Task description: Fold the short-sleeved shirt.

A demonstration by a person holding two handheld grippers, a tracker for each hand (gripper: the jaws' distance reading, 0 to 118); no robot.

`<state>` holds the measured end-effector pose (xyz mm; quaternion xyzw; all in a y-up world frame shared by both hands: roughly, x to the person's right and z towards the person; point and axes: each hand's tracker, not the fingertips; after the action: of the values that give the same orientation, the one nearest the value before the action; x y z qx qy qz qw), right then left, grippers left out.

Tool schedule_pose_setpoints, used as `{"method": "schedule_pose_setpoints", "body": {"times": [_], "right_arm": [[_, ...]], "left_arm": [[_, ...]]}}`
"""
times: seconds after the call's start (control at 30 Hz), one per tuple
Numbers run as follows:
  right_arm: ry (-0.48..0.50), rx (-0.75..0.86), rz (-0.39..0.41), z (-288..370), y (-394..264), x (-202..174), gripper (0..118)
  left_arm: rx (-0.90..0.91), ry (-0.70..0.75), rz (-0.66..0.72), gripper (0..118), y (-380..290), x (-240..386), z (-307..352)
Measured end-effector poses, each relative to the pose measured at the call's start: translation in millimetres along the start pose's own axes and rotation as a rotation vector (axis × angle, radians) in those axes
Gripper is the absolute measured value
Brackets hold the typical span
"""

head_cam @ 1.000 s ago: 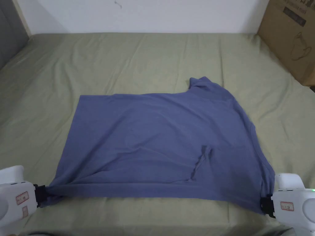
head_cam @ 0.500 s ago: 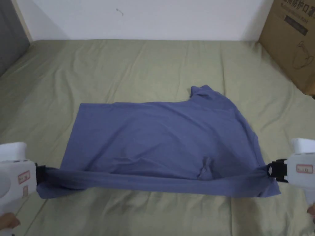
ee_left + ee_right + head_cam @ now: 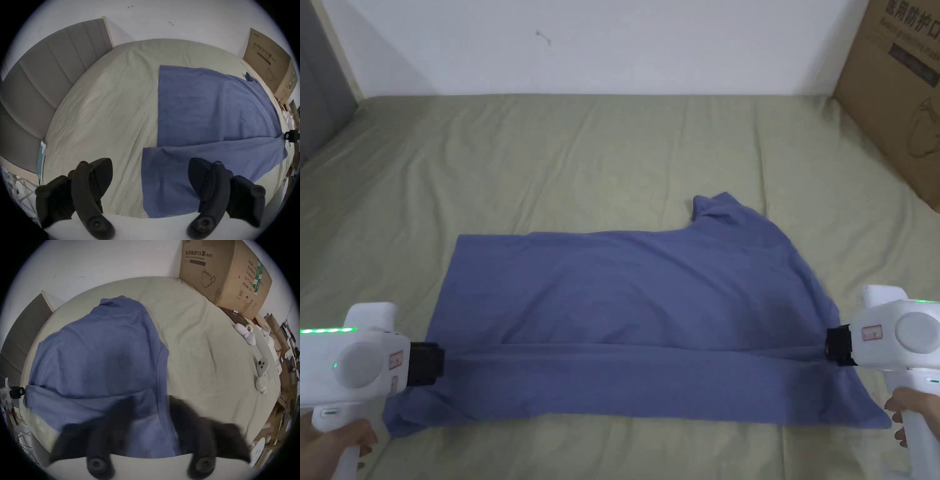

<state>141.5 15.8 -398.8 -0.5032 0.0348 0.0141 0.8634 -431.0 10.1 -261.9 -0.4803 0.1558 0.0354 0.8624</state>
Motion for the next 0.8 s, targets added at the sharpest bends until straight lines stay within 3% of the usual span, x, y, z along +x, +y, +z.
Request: {"method": "schedule_pose_setpoints", "body": {"times": [0.03, 0.13, 0.2, 0.23, 0.27, 0.3, 0.43, 0.57, 0.6, 0.63, 0.73, 0.77, 0.8], "right_arm": [[0.004, 0.004, 0.002, 3, -2, 1, 93], [0.025, 0.039, 0.009, 23, -8, 3, 92], [0.011, 0.079, 0.029, 40, -15, 2, 83], [0.028, 0.105, 0.040, 48, -20, 1, 58], [0.029, 0.100, 0.034, 54, -25, 0, 26], [0.030, 0.105, 0.027, 59, -33, -1, 0], [0.099, 0.091, -0.040, 58, -71, -4, 0], [0.091, 0.053, -0.034, 51, -95, -12, 0], [0.107, 0.036, -0.038, 50, -98, -12, 0], [0.109, 0.035, -0.049, 50, -99, -12, 0], [0.104, 0.041, -0.069, 52, -101, -10, 0], [0.101, 0.044, -0.075, 53, -101, -9, 0], [0.102, 0.043, -0.078, 53, -101, -8, 0]], "left_arm": [[0.017, 0.002, 0.019, 100, -3, -3, 6], [0.033, -0.007, 0.032, 100, -12, -11, 27], [0.053, -0.032, 0.037, 95, -21, -15, 45], [0.058, -0.058, 0.045, 72, -28, -17, 54], [0.066, -0.095, 0.058, 37, -35, -17, 61], [0.064, -0.109, 0.069, 1, -44, -17, 67], [0.055, -0.108, 0.062, 0, -85, -12, 70], [0.031, -0.096, 0.089, 0, -97, -12, 61], [0.045, -0.084, 0.092, 0, -94, -15, 59], [0.053, -0.079, 0.103, 16, -89, -19, 56], [0.063, -0.081, 0.167, 98, -73, -23, 41], [0.061, -0.085, 0.175, 104, -70, -23, 34], [0.063, -0.092, 0.183, 102, -67, -24, 27]]}}
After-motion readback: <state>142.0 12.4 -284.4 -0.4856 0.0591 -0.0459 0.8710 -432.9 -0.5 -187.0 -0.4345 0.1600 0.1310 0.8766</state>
